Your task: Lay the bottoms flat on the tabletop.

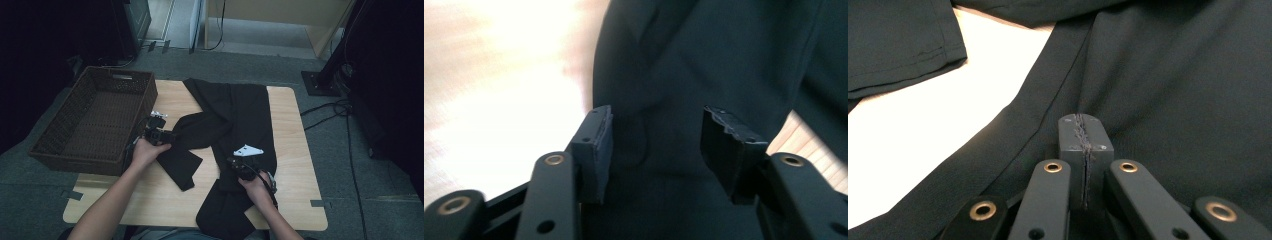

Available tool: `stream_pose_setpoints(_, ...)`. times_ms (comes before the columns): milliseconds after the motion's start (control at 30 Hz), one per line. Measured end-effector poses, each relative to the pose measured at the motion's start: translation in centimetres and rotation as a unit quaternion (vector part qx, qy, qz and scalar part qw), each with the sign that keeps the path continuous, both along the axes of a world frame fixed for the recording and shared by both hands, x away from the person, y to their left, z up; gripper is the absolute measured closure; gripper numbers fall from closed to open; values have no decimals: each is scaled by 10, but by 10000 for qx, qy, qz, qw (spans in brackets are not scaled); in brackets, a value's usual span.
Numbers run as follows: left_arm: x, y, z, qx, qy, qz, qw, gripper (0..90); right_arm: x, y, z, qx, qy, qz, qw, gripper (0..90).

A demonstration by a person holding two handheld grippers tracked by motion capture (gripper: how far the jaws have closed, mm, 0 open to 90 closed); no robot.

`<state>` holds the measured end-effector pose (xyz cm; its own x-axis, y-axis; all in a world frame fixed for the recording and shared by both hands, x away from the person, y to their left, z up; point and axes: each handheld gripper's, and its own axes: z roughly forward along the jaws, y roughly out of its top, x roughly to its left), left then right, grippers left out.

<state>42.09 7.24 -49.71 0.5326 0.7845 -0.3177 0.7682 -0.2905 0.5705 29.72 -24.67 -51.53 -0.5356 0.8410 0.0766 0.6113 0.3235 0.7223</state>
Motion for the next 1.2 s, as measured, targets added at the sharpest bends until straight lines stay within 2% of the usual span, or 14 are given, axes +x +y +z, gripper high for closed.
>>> stream_pose_setpoints(100,-2,-3,-3,-262,168,-184,9993,634,0,0,0,2,11,-9,10000,896)
stream_pose_setpoints(167,-5,-7,-6,-250,250,-378,9987,739,0,0,0,0,4,-18,10000,896)
stream_pose_setpoints(267,-13,-17,-9,-427,456,-719,9955,900,-1,1,0,-16,-7,-30,10000,896)
stream_pose_setpoints(300,-16,-18,-9,-661,557,-845,9927,900,-1,1,0,-14,-10,-28,10000,896)
stream_pose_setpoints(333,-23,-22,-6,-1113,692,-1032,9860,900,-1,1,0,-12,-8,-25,10000,896)
stream_pose_setpoints(467,-48,-29,14,-1616,514,-1531,9736,900,-1,0,0,-8,-5,-22,10000,896)
stream_pose_setpoints(567,-67,-22,29,-2010,509,-1560,9658,900,-1,1,0,-16,-19,-35,10000,896)
stream_pose_setpoints(633,-80,-13,34,-1916,423,-1571,9679,900,-1,1,0,-28,-13,-22,10000,897)
stream_pose_setpoints(667,-86,-8,33,-1576,378,-1496,9754,900,-1,1,0,-35,-15,-29,10000,897)
stream_pose_setpoints(767,-89,7,26,-1223,561,-1196,9837,900,-1,2,0,-53,-21,-32,10000,897)
stream_pose_setpoints(833,-84,13,25,-1023,444,-892,9898,754,-1,2,0,-55,-21,-31,10000,897)
stream_pose_setpoints(867,-81,13,26,-1009,372,-772,9912,629,-1,2,0,-52,-8,-38,10000,897)
stream_pose_setpoints(933,-68,9,29,-991,197,-610,9930,514,-1,2,0,-57,-21,-32,10000,896)
stream_pose_setpoints(1200,12,-43,34,-868,170,-593,9943,425,-1,1,0,-31,-25,-12,10000,896)
